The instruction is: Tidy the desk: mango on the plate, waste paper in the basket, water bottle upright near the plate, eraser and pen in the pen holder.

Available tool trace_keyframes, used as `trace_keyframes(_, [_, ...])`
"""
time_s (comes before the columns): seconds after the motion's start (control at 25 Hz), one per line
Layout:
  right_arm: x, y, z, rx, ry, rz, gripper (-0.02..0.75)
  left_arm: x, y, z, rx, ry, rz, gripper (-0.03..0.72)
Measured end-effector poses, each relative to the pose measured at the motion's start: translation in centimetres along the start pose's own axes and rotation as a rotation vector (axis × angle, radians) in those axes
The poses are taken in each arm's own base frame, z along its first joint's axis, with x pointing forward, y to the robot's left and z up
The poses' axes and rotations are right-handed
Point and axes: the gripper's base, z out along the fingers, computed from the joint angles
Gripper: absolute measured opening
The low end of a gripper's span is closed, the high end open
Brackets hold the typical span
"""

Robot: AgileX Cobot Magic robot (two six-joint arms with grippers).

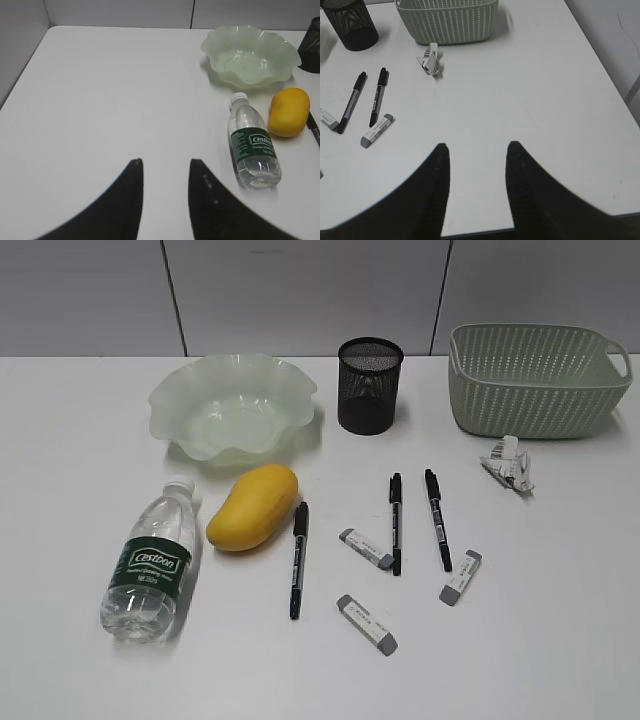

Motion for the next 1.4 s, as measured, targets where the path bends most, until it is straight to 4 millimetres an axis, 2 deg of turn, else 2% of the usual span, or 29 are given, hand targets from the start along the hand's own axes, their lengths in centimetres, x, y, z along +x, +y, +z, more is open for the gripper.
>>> trace_keyframes(0.88, [0.0, 0.0, 0.0, 0.000, 0.000, 0.000, 0.312, 0.0, 0.0, 0.0, 0.000, 0.000, 0.000, 0.230])
trace_keyframes(1.04, [0.0, 0.0, 0.0, 0.000, 0.000, 0.000, 0.312, -0.8, -0.8, 0.4, 0.073, 0.012, 0.054, 0.229])
trace_keyframes(1.16, [0.0, 0.0, 0.0, 0.000, 0.000, 0.000, 0.312, -3.8, -2.4, 3.5, 0.164, 0.023, 0.121, 0.245])
trace_keyframes(1.24, [0.0, 0.0, 0.0, 0.000, 0.000, 0.000, 0.312, -5.9, -3.4, 7.4, 0.199, 0.063, 0.140, 0.279])
trace_keyframes(1.32, [0.0, 0.0, 0.0, 0.000, 0.000, 0.000, 0.312, -7.4, -4.6, 11.5, 0.253, 0.123, 0.187, 0.346])
trace_keyframes(1.4, [0.0, 0.0, 0.0, 0.000, 0.000, 0.000, 0.312, -8.1, -6.2, 16.4, 0.318, 0.234, 0.205, 0.438])
